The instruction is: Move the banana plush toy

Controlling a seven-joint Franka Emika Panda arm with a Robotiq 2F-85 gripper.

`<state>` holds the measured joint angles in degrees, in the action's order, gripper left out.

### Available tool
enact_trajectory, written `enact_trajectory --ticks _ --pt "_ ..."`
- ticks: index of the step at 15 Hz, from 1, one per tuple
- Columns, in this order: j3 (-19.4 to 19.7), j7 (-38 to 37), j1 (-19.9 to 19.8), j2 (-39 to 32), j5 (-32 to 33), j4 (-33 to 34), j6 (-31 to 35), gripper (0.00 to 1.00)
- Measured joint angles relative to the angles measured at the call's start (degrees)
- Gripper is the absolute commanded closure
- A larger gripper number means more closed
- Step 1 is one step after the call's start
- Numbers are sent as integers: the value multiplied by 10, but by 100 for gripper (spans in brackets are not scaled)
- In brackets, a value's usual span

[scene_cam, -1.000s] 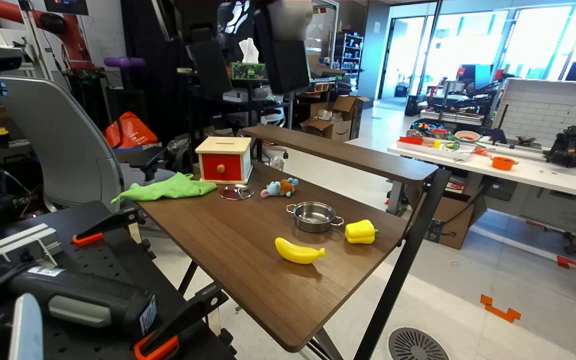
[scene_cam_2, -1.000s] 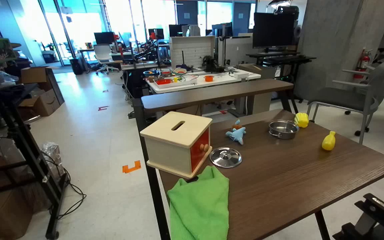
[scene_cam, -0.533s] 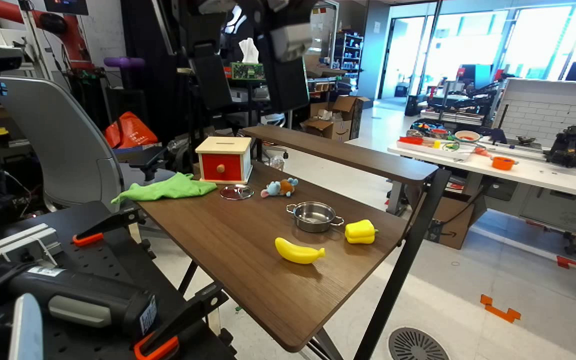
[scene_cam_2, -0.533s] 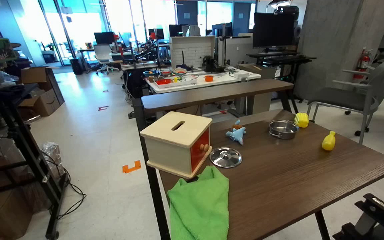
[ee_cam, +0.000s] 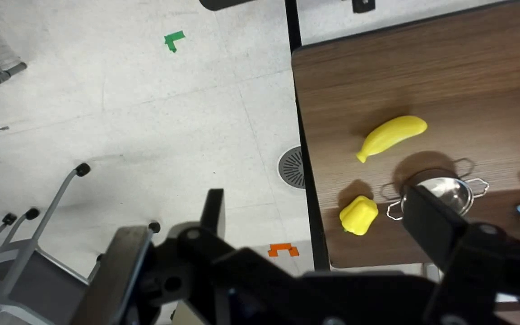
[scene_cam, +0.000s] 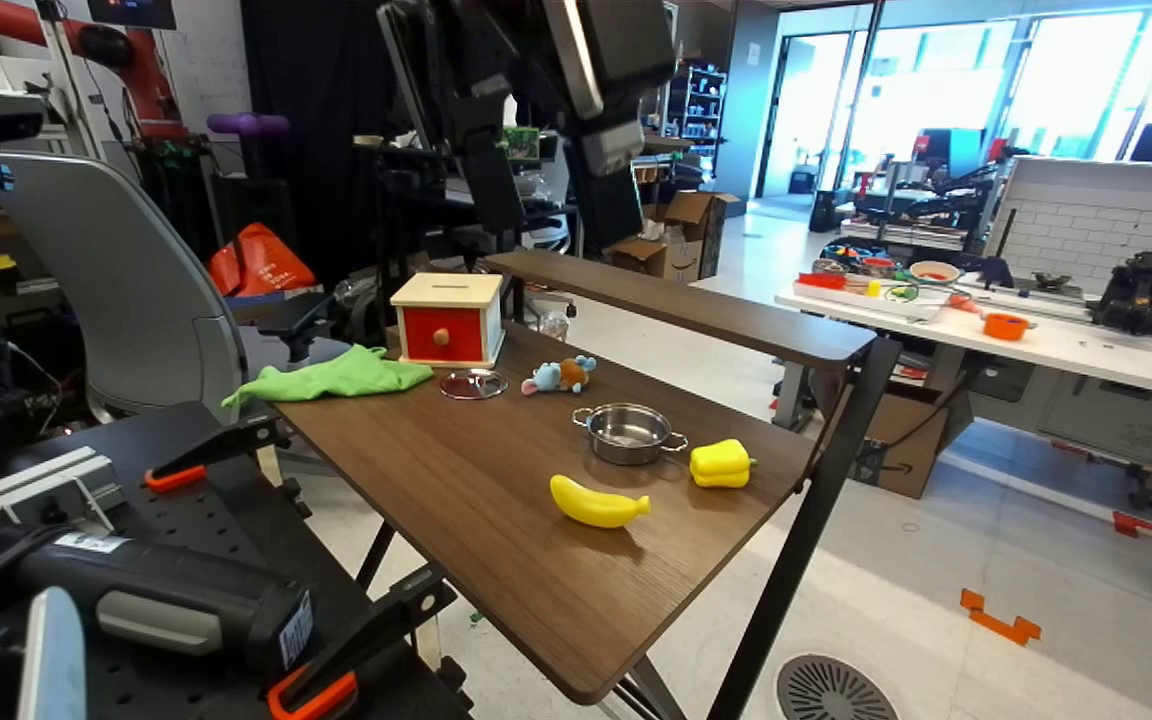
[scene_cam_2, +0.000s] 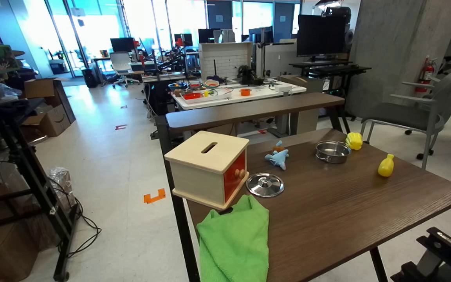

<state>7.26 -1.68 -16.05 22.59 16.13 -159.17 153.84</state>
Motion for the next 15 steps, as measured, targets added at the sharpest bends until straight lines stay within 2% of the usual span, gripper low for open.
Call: enact_trajectory --ticks 3,6,11,15 --pt "-47 -75 10 -81 -3 26 42 0" --pt "-68 -134 33 -182 -6 73 65 0" --pt "-51 -199 81 -357 -12 175 97 0" --pt "-23 -203 127 -475 -67 254 103 0"
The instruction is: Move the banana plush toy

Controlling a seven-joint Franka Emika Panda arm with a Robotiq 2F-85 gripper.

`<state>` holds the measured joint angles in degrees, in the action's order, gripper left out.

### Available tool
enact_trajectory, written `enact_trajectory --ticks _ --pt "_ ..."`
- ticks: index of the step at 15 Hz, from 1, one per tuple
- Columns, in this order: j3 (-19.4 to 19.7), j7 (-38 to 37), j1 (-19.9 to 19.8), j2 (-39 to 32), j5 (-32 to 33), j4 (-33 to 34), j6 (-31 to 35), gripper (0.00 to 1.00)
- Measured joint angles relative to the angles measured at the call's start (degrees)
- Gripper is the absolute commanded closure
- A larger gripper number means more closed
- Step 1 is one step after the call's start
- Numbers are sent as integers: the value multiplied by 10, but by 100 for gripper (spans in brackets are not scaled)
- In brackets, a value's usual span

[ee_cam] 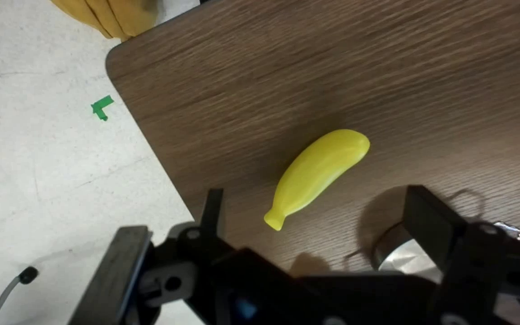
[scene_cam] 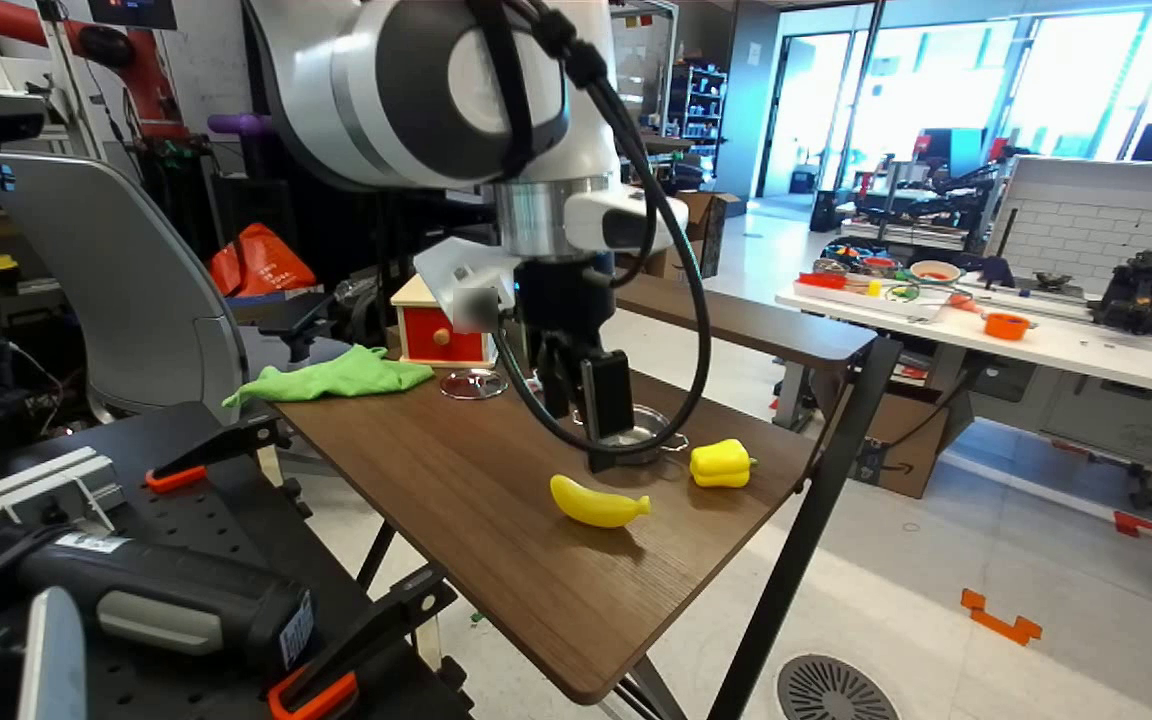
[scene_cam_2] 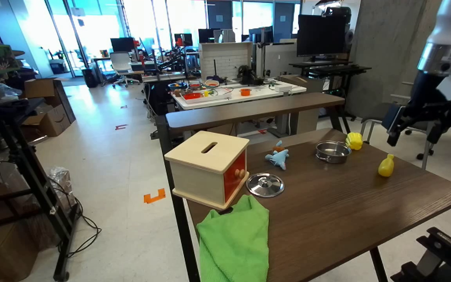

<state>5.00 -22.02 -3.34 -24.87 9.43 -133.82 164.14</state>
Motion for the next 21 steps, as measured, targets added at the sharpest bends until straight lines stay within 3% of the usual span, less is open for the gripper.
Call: enact_trajectory --ticks 9,10,11,19,21 --pt "20 1 37 -141 -67 114 -9 0" --pt "22 1 38 -151 -68 121 -11 25" --pt "23 1 38 -159 -69 128 -12 26" --pt "19 35 43 -172 -69 143 -12 88" --pt "18 53 45 -168 -69 138 -11 92"
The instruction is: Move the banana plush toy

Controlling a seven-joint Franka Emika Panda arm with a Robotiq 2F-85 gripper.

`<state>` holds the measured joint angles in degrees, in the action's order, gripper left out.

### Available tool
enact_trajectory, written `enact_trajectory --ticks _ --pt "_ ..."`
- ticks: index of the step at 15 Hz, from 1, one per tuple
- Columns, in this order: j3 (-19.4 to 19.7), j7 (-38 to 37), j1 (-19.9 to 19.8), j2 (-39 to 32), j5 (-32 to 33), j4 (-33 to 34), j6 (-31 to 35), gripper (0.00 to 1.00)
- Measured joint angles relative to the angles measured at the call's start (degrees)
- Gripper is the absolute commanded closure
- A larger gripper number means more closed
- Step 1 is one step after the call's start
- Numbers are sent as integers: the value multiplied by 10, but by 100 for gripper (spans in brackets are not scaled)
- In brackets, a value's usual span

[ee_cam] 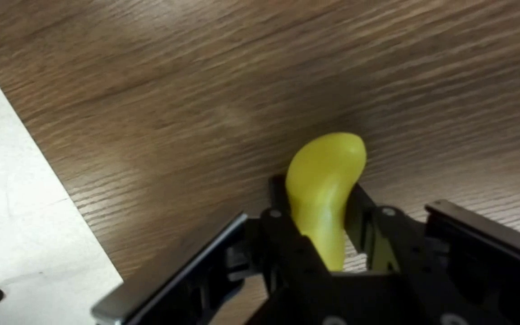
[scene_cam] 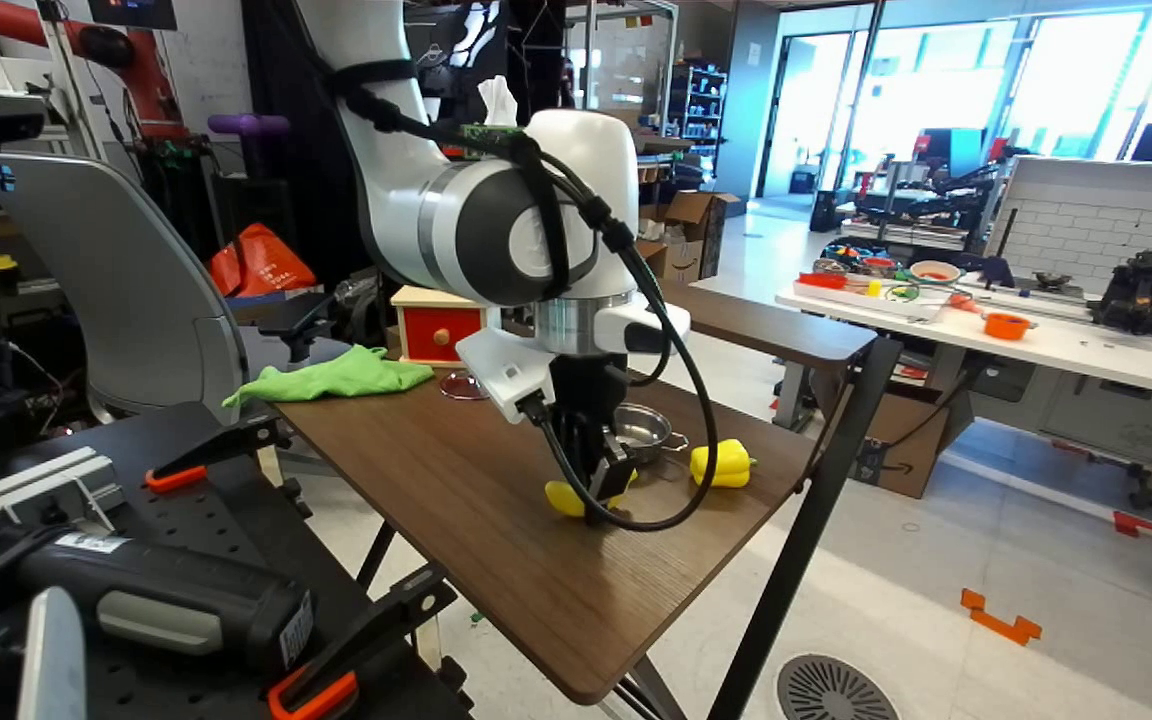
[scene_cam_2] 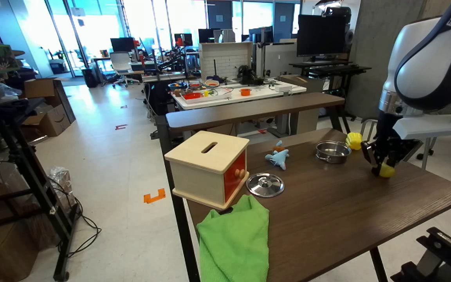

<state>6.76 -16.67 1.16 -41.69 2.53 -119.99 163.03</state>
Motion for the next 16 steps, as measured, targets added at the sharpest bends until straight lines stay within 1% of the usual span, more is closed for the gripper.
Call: enact_trajectory --ticks 4,7,10,13,16 --pt "-10 52 1 35 1 -41 6 96" --pt "-26 98 2 89 4 -95 21 94" --pt "-41 129 17 146 7 -139 30 94" --pt "-66 146 33 178 8 -153 30 94" --pt "-97 160 45 180 8 -151 30 94"
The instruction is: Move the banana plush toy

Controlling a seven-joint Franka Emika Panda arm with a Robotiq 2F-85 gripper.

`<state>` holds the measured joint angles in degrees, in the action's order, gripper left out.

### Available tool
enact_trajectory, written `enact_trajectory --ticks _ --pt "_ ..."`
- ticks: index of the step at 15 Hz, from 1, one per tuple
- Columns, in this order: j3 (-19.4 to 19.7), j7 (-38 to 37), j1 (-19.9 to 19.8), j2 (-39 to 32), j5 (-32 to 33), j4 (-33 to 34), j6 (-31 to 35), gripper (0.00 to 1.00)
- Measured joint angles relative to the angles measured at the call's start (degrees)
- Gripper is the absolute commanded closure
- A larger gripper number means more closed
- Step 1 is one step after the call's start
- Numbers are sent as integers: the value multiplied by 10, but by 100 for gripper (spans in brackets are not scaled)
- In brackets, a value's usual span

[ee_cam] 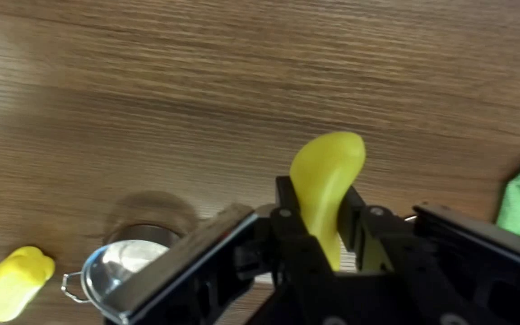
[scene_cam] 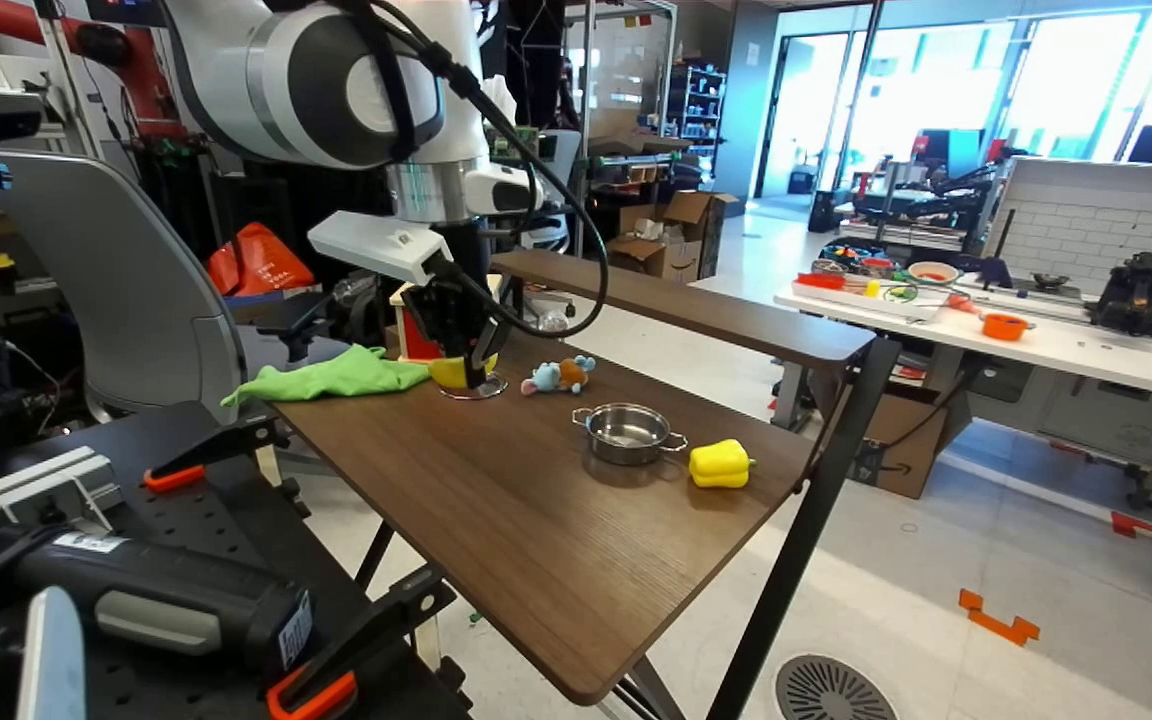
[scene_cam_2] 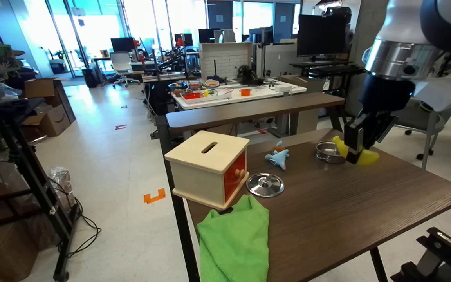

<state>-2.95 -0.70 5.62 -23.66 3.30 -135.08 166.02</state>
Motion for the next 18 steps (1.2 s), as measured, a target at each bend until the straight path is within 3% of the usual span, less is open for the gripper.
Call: enact_trajectory --ticks 5,18 --pt "-11 14 23 -33 0 33 0 94" --pt "17 18 21 -202 0 218 -3 94"
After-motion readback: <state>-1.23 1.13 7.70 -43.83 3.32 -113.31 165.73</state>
